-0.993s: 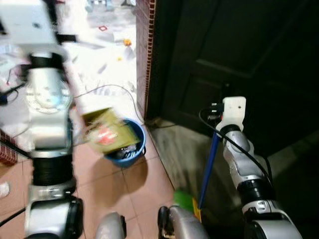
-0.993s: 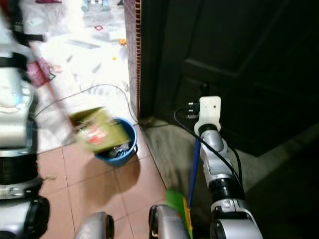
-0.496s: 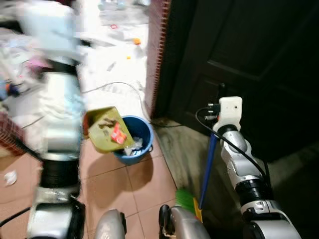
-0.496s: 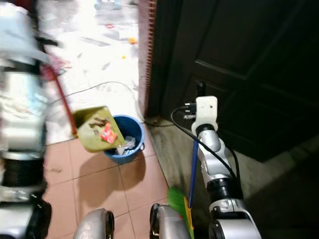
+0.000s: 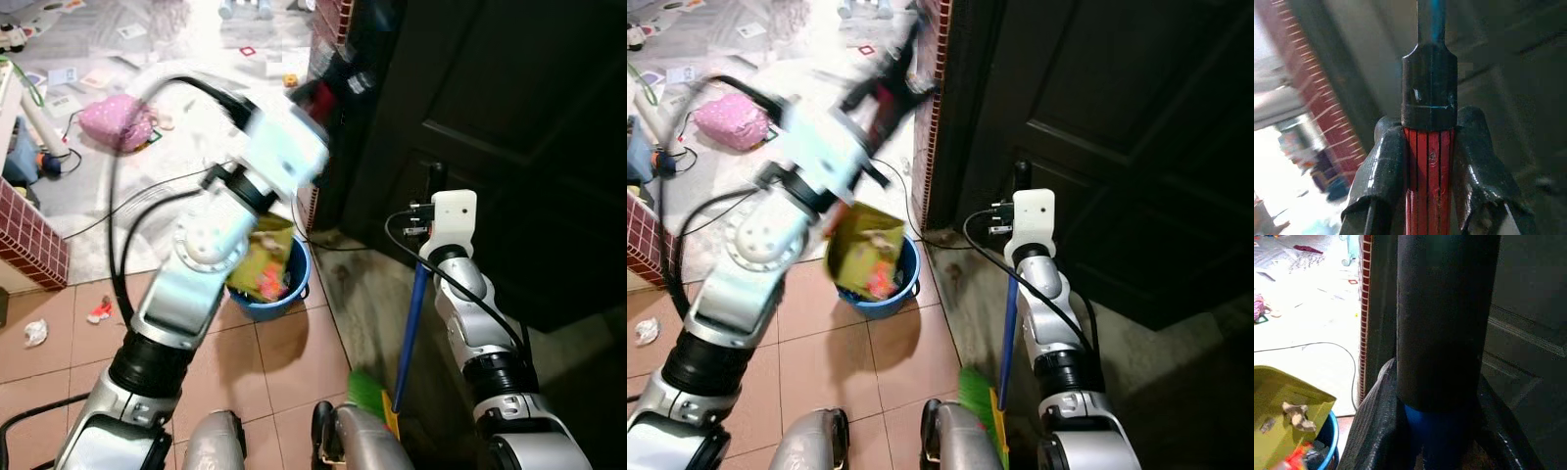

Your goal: Sweep floor

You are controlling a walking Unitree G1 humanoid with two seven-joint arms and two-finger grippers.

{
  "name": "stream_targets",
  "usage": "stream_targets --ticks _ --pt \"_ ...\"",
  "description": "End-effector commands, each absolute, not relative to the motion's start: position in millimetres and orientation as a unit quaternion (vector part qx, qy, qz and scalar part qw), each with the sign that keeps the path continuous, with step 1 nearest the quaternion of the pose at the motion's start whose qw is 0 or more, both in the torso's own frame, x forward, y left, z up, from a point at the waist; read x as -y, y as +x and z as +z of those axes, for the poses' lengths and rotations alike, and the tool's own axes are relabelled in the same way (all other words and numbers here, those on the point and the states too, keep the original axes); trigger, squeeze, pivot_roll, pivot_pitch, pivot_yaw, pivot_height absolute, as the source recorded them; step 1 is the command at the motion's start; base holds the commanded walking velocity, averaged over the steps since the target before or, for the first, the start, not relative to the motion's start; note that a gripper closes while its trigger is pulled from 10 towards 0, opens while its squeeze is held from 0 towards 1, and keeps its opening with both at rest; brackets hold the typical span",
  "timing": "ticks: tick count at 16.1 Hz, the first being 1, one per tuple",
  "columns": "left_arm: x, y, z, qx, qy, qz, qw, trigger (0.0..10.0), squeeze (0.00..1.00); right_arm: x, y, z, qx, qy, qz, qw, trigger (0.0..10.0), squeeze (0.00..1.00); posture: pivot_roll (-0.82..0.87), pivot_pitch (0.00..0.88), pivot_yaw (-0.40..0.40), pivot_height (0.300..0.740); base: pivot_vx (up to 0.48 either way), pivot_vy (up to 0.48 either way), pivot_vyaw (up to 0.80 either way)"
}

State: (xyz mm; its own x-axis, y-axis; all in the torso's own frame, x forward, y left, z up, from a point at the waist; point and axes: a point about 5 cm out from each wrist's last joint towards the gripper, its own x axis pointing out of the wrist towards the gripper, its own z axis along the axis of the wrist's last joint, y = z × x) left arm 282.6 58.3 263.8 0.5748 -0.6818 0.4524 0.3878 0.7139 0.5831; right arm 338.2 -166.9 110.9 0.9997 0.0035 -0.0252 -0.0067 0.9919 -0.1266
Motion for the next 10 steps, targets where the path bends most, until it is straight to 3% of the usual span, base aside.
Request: stream_targets --ticks 1,5,10 --pt "-44 266 274 0.381 0.253 -0.36 0.813 10.0 0.0 170 341 120 0.008 -0.074 -0.003 0.997 10.0 0.0 -0.01 0.16 -0.071 0.74 0.0 0.0 0.0" --pt "-39 262 276 0.391 0.29 -0.381 0.786 10.0 0.0 169 341 120 0.008 -0.073 -0.001 0.997 10.0 0.0 -0.01 0.158 -0.071 0.74 0.0 0.0 0.0" --pt "-62 274 309 0.435 0.288 -0.286 0.804 10.0 0.0 169 342 119 0.007 -0.072 -0.001 0.997 10.0 0.0 0.0 0.155 -0.07 0.74 0.0 0.0 0.0"
